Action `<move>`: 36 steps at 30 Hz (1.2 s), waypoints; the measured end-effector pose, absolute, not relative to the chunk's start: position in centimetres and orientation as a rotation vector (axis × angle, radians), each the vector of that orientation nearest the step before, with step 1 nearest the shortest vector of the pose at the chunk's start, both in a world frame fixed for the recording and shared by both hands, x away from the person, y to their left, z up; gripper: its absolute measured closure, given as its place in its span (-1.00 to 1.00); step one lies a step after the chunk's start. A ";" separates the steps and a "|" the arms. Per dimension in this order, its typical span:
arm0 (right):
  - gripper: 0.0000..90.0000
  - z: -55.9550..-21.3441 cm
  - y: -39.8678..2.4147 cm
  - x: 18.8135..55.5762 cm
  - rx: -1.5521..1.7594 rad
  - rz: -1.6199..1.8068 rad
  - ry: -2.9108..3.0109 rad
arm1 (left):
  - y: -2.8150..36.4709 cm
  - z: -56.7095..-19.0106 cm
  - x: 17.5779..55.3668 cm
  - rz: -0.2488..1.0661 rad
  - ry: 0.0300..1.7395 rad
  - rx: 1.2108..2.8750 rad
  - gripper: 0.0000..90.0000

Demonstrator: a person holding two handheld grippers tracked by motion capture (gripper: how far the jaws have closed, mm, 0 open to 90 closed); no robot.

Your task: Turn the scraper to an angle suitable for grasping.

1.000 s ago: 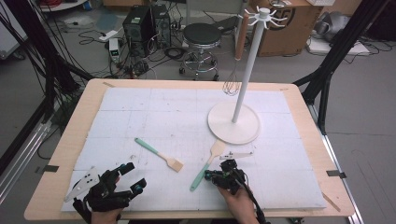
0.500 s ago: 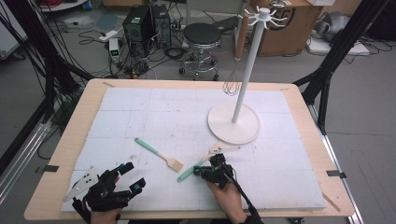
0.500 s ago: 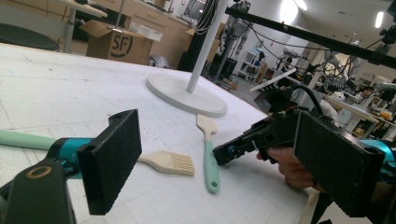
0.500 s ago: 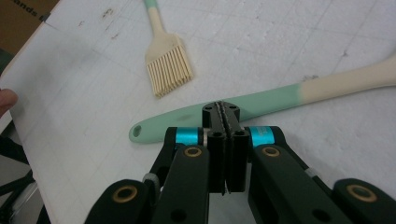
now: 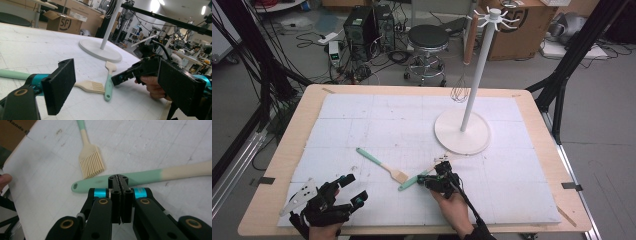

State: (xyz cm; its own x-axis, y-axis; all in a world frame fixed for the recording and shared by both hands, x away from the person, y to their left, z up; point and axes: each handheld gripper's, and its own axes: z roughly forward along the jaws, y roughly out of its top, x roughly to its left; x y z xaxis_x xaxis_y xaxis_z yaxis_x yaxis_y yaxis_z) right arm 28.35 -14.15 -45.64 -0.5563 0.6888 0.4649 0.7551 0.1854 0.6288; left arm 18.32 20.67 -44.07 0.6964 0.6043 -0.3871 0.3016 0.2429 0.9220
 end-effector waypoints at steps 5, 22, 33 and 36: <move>0.99 -44.8 -15.5 30.2 -1.539 -1.377 -2.322 | 20.7 -44.1 18.3 0.244 0.835 1.350 -0.65; 0.99 -45.3 -14.6 32.9 -1.594 -1.233 -2.447 | 20.8 -44.1 18.4 0.243 0.839 1.349 -0.65; 0.99 -44.6 -15.5 31.9 -1.598 -1.149 -2.586 | 20.8 -44.1 18.2 0.242 0.838 1.344 -0.65; 0.99 -44.6 -16.0 31.5 -1.608 -1.149 -2.595 | 20.8 -44.1 18.2 0.243 0.835 1.346 -0.65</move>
